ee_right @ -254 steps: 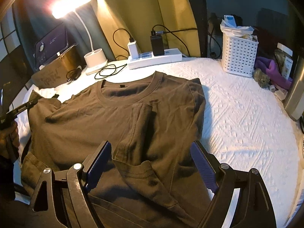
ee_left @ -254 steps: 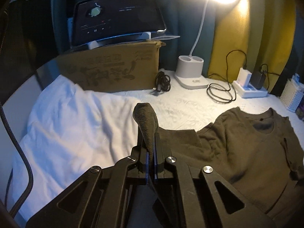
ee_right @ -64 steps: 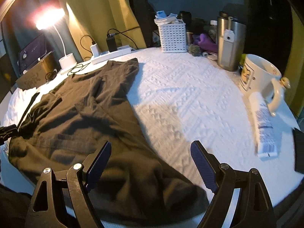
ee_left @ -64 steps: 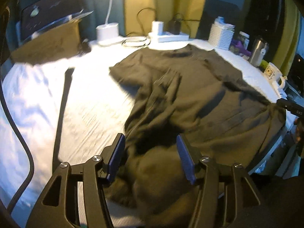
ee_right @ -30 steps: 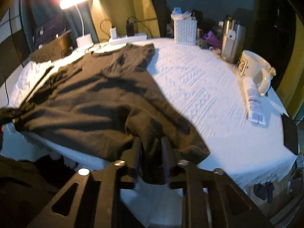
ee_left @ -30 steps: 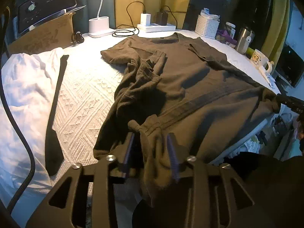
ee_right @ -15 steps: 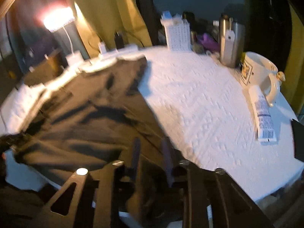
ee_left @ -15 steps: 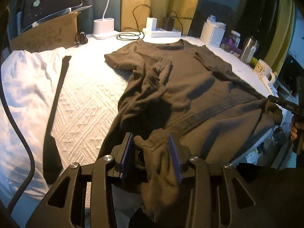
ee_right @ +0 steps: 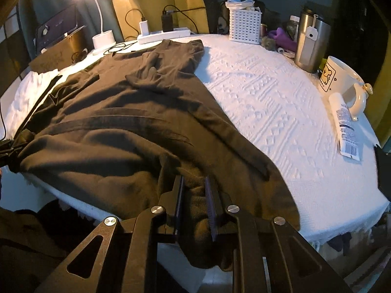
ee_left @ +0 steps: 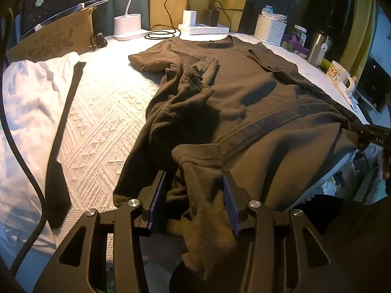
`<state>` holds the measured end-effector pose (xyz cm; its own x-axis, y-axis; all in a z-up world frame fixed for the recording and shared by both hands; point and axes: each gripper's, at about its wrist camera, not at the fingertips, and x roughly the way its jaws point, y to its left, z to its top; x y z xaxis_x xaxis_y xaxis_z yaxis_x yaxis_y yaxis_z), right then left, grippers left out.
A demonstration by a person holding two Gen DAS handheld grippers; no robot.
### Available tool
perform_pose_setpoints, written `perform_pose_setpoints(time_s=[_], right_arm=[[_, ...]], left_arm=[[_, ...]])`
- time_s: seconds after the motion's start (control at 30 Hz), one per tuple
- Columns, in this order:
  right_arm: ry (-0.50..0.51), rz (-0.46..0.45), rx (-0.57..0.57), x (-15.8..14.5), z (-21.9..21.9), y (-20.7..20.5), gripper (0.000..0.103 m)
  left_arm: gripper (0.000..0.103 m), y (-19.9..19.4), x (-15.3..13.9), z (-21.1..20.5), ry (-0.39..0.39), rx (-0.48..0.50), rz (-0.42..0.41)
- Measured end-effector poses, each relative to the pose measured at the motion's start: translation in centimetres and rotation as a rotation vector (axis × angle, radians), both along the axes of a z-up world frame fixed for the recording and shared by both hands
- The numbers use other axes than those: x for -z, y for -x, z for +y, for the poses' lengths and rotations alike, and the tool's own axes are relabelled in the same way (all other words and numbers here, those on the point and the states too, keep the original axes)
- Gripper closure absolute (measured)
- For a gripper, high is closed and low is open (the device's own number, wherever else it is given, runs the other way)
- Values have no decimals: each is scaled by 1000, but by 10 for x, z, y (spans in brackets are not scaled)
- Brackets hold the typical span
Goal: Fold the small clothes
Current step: 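Lift the held hem fabric with the left gripper toward the collar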
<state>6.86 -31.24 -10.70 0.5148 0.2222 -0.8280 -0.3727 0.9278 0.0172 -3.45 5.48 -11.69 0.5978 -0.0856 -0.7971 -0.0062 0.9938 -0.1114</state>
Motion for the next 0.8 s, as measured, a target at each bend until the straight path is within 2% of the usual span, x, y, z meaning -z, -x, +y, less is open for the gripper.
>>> perform_pose_setpoints(time_s=[0.13, 0.17, 0.27, 0.3, 0.37, 0.53, 0.6, 0.63, 0.67, 0.73, 0.77, 0.8], right_arm=[[-18, 6, 52, -1, -12, -11, 84], [-21, 14, 58, 1, -13, -14, 79], [-13, 27, 82, 6, -17, -20, 51], [-23, 24, 88, 5, -20, -20, 48], [-46, 39, 77, 6, -22, -19, 48], [-31, -18, 5, 11, 2, -10, 52], [-12, -31, -16, 11, 13, -10, 67], [-5, -33, -33, 10, 17, -10, 72], [4, -34, -44, 10, 20, -10, 78], [39, -49, -49, 8, 23, -10, 78], [42, -52, -49, 6, 22, -9, 78], [42, -55, -50, 5, 21, -9, 82]], left_arm=[[55, 1, 1, -2, -16, 7, -13], [55, 2, 1, -2, -14, 7, -17], [55, 3, 2, -1, -7, 6, -24], [55, 3, 2, -1, -9, 6, -27], [54, 2, 2, -2, -16, 4, -28], [54, 2, 2, -7, -43, 7, -35], [56, 3, 1, -7, -44, 4, -37], [59, 3, 1, -8, -46, 6, -40], [69, 3, 1, -8, -46, 14, -45], [78, 4, -2, -11, -58, 26, -55], [87, 5, -4, -12, -56, 33, -61], [89, 5, -5, -13, -56, 37, -65]])
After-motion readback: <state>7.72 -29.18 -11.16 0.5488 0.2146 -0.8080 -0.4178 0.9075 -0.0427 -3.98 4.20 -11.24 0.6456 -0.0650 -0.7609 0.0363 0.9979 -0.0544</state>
